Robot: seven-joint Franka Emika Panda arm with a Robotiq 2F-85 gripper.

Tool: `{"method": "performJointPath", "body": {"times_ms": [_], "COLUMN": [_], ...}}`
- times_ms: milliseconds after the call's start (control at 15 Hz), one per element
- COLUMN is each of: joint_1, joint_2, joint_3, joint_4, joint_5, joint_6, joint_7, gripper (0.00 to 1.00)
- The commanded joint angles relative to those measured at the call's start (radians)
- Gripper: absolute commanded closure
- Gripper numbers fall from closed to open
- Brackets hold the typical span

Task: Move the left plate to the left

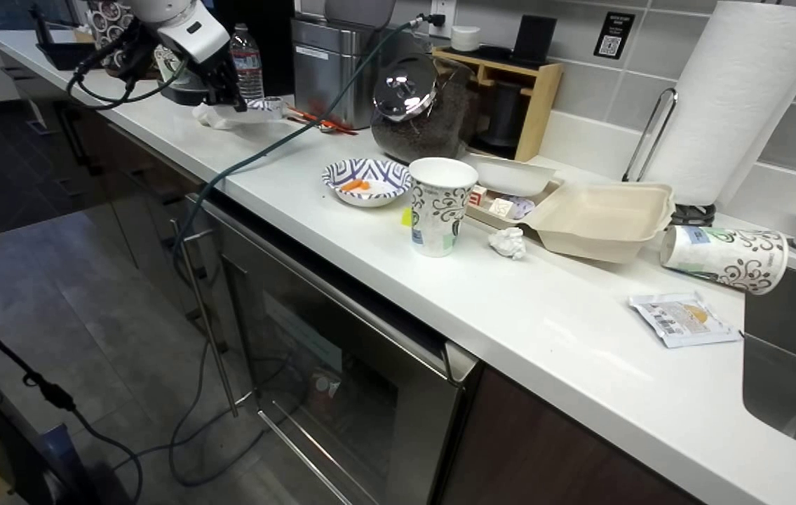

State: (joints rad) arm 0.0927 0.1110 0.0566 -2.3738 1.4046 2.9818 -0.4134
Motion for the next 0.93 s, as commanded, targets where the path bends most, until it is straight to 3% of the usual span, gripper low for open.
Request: {"method": "performJointPath", "body": {"times_ms": [0,133,200,333,533,667,867], "joint_1": [-0.005,-0.009,-0.013,-0.023,-0.049,-0.089,-0.172], "joint_2": [0.09,0.118,0.127,0.124,0.04,-0.036,-0.163], "joint_3": [0.003,0.0,-0.004,-0.02,-0.092,-0.146,-0.222], "joint_4": [0.086,0.114,0.121,0.112,-0.005,-0.055,-0.074], "joint_5": [0.07,0.08,0.072,0.029,-0.19,-0.311,-0.366], "joint_6": [0.037,0.05,0.054,0.04,-0.052,-0.157,-0.354], "joint_7": [-0.064,-0.088,-0.094,-0.082,-0.012,-0.088,-0.268], "gripper": [0.99,0.99,0.72,0.67,0.42,0.29,0.05]}}
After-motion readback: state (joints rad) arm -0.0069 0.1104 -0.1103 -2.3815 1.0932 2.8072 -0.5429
